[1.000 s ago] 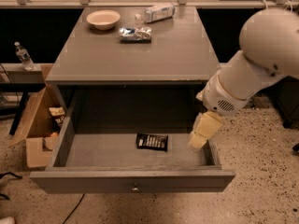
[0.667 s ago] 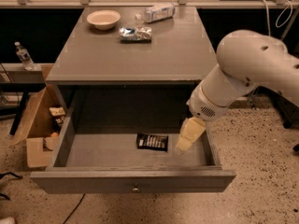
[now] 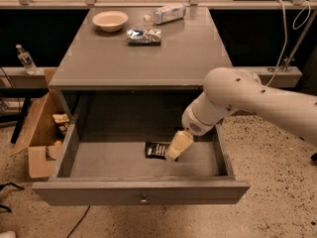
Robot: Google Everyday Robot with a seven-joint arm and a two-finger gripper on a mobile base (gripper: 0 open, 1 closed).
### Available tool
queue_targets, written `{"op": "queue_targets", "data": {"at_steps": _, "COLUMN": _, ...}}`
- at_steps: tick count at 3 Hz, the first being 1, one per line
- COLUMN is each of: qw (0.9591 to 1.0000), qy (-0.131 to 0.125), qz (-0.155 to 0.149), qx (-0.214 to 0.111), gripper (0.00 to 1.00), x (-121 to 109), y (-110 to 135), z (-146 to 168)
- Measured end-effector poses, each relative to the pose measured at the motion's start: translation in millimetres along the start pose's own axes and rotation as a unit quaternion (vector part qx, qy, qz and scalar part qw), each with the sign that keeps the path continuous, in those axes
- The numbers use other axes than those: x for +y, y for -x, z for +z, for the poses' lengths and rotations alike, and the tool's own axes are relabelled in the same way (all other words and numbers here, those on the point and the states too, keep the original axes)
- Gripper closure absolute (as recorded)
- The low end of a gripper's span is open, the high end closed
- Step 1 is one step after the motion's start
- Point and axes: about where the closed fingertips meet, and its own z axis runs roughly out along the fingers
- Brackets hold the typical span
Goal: Pick rxbar chocolate from top drawer and place on counter
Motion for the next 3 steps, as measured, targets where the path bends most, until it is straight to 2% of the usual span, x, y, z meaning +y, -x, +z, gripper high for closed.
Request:
{"op": "queue_targets", "data": {"at_steps": 1, "qw": 1.0000, "qy": 0.000, "qz": 0.000, "qx": 0.000, "gripper": 0.00, "x": 0, "y": 0, "z": 0}}
{"op": "queue_targets", "data": {"at_steps": 3, "qw": 0.9992, "qy": 0.024, "qz": -0.032, "qx": -0.011, "gripper": 0.00, "x": 1, "y": 9, "z": 43}}
